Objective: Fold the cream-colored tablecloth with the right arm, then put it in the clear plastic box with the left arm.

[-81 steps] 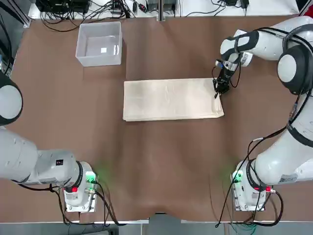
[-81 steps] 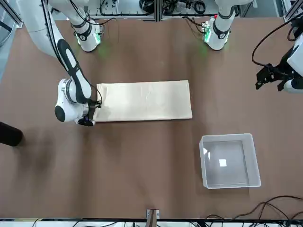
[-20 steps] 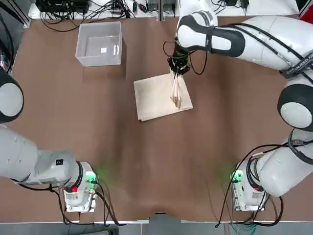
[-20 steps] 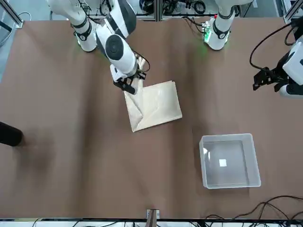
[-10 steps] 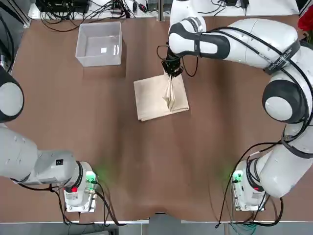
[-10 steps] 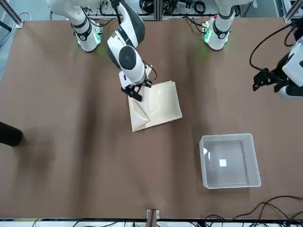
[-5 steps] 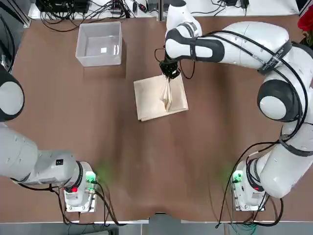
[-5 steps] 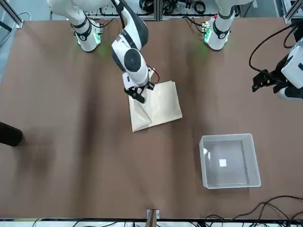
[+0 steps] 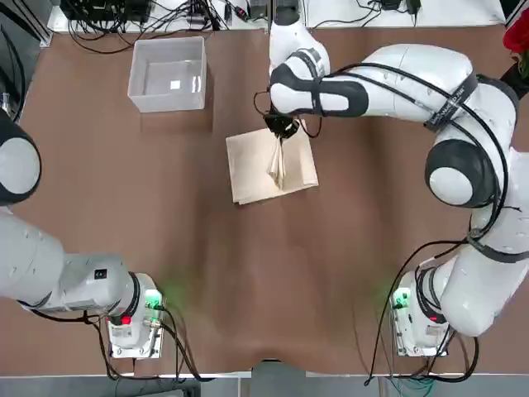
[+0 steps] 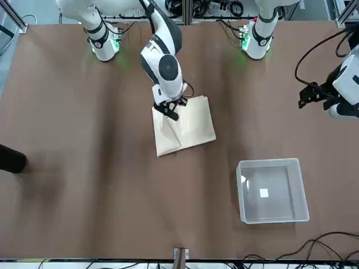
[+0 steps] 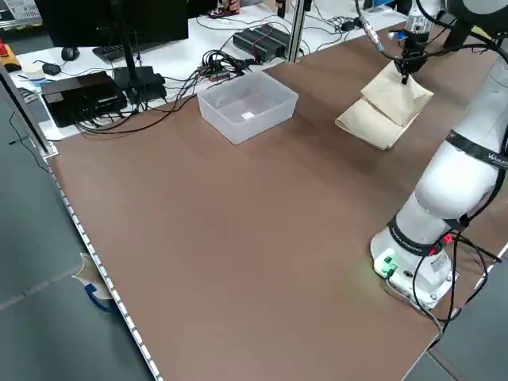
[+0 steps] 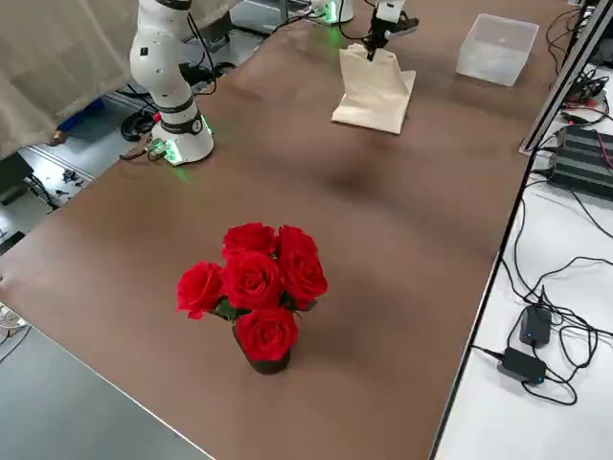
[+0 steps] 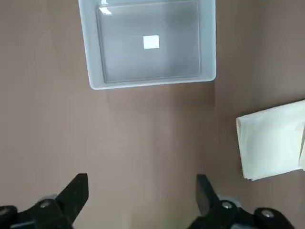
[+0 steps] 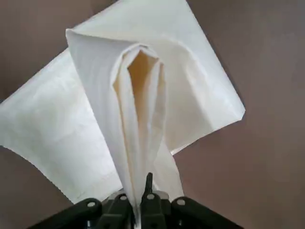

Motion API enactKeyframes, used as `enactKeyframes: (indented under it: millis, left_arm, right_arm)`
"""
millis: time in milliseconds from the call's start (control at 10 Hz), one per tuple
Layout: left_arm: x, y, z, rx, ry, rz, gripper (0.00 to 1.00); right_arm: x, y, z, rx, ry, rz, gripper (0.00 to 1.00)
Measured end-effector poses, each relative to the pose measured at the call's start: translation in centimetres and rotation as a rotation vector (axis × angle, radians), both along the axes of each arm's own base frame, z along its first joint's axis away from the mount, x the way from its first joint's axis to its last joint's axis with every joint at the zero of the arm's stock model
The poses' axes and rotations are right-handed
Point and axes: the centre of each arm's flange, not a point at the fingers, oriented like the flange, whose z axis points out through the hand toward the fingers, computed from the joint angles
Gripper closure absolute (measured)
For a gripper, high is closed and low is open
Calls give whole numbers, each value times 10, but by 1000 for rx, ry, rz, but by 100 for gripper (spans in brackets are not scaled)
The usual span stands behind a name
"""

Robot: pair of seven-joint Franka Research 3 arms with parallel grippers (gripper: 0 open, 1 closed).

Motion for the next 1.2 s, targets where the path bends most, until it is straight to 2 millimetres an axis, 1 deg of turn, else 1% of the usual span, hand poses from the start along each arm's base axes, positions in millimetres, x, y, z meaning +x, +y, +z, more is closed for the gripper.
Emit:
enactKeyframes:
  millis: [300,500,700,900,1100,1200]
  left_arm:
    - [1,0,-3,0,7,0,0]
    - [1,0,-4,0,9,0,0]
    - [2,0,-5,0,11,0,0]
    - [3,0,-8,0,15,0,0]
    - [4,0,-9,-1,17,0,0]
    - [4,0,-9,-1,17,0,0]
  right_arm:
    - [-13,11,-4,-35,-35,60,96]
    - [-22,23,-12,-53,-43,96,96]
    - [-27,34,-17,-64,-49,122,96]
    - [-29,37,-23,-77,-46,133,96]
    - [-27,39,-26,-82,-41,134,91]
    - [-26,40,-26,-82,-40,133,85]
